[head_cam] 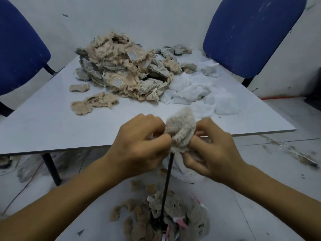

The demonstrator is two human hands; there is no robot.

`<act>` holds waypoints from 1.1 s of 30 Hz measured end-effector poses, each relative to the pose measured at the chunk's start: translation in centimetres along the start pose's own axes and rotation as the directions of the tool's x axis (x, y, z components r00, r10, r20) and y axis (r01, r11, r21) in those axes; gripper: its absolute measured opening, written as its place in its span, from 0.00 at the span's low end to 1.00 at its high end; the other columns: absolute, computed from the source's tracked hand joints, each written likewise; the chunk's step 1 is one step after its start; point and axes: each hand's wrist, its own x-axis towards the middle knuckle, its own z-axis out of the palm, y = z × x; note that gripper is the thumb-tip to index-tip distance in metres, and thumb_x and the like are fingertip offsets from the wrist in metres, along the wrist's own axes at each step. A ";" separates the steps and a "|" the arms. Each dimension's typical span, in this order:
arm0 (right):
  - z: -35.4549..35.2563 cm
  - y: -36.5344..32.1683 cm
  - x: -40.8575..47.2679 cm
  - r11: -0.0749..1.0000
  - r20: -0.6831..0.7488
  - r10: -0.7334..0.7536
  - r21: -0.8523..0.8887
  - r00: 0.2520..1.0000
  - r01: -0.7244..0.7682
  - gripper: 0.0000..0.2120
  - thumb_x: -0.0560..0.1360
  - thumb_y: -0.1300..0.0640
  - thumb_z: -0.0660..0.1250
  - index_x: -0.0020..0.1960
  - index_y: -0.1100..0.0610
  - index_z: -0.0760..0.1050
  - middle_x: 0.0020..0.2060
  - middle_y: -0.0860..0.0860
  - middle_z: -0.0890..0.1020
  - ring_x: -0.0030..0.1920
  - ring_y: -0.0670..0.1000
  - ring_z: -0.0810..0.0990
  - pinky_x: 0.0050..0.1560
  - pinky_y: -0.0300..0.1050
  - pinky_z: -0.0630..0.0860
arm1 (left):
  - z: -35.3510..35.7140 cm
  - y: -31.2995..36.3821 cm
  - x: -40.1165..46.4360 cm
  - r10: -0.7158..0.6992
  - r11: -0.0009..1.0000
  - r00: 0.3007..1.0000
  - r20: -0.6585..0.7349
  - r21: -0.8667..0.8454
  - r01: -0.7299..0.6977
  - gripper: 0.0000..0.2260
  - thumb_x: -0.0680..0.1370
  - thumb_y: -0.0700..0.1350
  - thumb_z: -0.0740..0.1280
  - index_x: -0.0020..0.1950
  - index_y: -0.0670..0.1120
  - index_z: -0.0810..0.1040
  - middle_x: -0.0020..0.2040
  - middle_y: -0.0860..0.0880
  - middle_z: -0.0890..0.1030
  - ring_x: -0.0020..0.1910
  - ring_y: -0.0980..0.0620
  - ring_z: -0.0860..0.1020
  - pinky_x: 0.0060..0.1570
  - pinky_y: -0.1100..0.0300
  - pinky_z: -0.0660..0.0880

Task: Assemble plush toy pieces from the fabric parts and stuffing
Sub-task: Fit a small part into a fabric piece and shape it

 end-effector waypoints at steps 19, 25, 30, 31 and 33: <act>1.1 0.1 -3.0 0.973 0.429 -0.069 0.228 0.901 -0.034 0.14 0.75 0.60 0.71 0.58 0.66 0.79 0.52 0.62 0.82 0.48 0.65 0.81 0.46 0.58 0.78 | 1.1 2.4 -6.6 -0.365 0.723 0.808 0.462 -0.407 0.559 0.15 0.78 0.49 0.64 0.56 0.39 0.77 0.52 0.45 0.75 0.51 0.46 0.74 0.49 0.54 0.72; 0.1 -0.6 -0.3 0.955 0.211 0.088 0.260 0.974 -0.143 0.12 0.74 0.57 0.66 0.42 0.67 0.77 0.36 0.58 0.76 0.36 0.57 0.73 0.35 0.53 0.71 | 0.1 1.7 -3.6 -0.410 0.693 0.811 0.417 -0.436 0.575 0.13 0.75 0.50 0.67 0.52 0.41 0.79 0.49 0.46 0.74 0.47 0.50 0.74 0.45 0.64 0.69; -0.8 -0.7 2.8 0.958 0.015 0.190 0.216 0.982 -0.189 0.10 0.70 0.59 0.68 0.36 0.62 0.69 0.33 0.49 0.68 0.33 0.46 0.64 0.32 0.34 0.65 | -1.7 -0.7 0.6 -0.446 0.559 0.760 0.472 -0.516 0.649 0.06 0.70 0.53 0.69 0.43 0.53 0.76 0.42 0.57 0.72 0.40 0.58 0.72 0.40 0.66 0.68; -0.8 -0.8 3.1 0.949 -0.009 0.228 0.226 0.974 -0.220 0.09 0.69 0.60 0.68 0.36 0.61 0.69 0.32 0.47 0.67 0.34 0.46 0.64 0.31 0.32 0.65 | -1.7 -0.9 1.0 -0.457 0.546 0.745 0.486 -0.508 0.666 0.07 0.69 0.53 0.71 0.41 0.53 0.77 0.41 0.57 0.73 0.38 0.59 0.72 0.39 0.67 0.68; -0.8 -0.6 3.5 0.915 -0.034 0.321 0.270 0.947 -0.300 0.07 0.69 0.57 0.67 0.37 0.57 0.69 0.32 0.45 0.69 0.34 0.44 0.67 0.31 0.32 0.66 | -1.4 -0.8 1.7 -0.481 0.522 0.722 0.497 -0.499 0.692 0.05 0.69 0.50 0.73 0.40 0.53 0.77 0.39 0.56 0.73 0.36 0.61 0.72 0.37 0.69 0.67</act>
